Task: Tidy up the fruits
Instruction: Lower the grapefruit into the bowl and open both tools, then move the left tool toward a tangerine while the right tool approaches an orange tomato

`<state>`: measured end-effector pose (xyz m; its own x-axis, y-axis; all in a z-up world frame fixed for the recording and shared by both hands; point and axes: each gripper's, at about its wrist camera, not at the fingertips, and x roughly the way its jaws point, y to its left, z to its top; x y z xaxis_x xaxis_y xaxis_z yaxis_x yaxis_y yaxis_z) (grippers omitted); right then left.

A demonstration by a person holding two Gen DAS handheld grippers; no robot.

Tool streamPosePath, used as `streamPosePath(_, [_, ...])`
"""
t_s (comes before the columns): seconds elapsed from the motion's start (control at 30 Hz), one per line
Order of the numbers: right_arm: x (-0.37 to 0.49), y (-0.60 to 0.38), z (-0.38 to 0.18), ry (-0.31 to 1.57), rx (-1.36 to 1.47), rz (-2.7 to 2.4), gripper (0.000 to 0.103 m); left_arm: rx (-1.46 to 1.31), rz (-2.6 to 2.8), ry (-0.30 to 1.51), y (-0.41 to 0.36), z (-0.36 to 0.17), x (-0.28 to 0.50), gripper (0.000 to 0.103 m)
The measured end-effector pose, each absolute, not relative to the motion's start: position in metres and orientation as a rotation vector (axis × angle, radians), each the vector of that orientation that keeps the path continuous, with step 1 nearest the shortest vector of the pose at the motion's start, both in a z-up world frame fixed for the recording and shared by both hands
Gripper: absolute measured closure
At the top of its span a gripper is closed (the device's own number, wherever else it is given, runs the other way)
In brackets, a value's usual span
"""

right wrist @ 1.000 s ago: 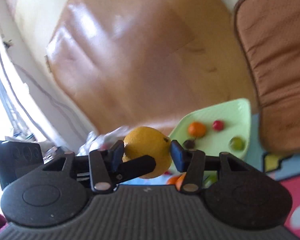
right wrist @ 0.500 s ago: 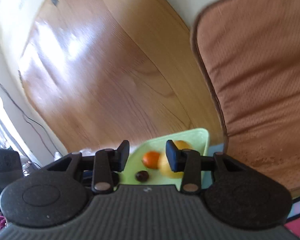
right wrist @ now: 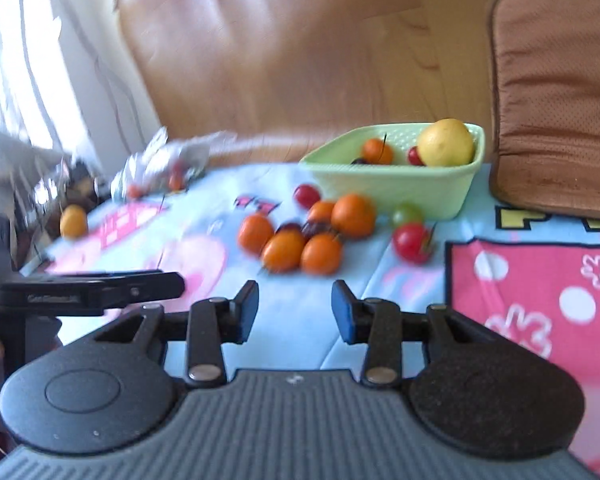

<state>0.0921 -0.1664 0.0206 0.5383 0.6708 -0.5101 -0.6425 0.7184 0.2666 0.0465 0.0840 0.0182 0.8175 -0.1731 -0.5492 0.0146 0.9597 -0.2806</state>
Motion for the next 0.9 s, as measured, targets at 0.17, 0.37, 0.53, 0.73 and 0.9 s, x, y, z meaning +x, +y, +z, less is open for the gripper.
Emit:
streamPosePath(0.17, [0.072,-0.154,0.009,0.644,-0.012,0.75,0.059,-0.153,-0.052,0.51,0.072,0.021,0.023,0.03])
streamPosePath(0.37, [0.07,-0.165,0.008,0.644,0.045,0.703,0.058,-0.063,-0.04,0.438,0.056,0.026,0.008,0.029])
streamPosePath(0.53, [0.07,-0.17,0.006,0.66,0.11,0.667,0.058,-0.07,-0.058,0.422,0.056,0.028,0.006,0.029])
streamPosePath(0.73, [0.087,-0.197,0.0,0.707,0.329,0.656,0.058,-0.072,-0.07,0.424,0.056,0.027,0.006,0.029])
streamPosePath(0.9, [0.084,-0.203,0.002,0.713,0.369,0.647,0.058,-0.072,-0.066,0.425,0.056,0.026,0.007,0.029])
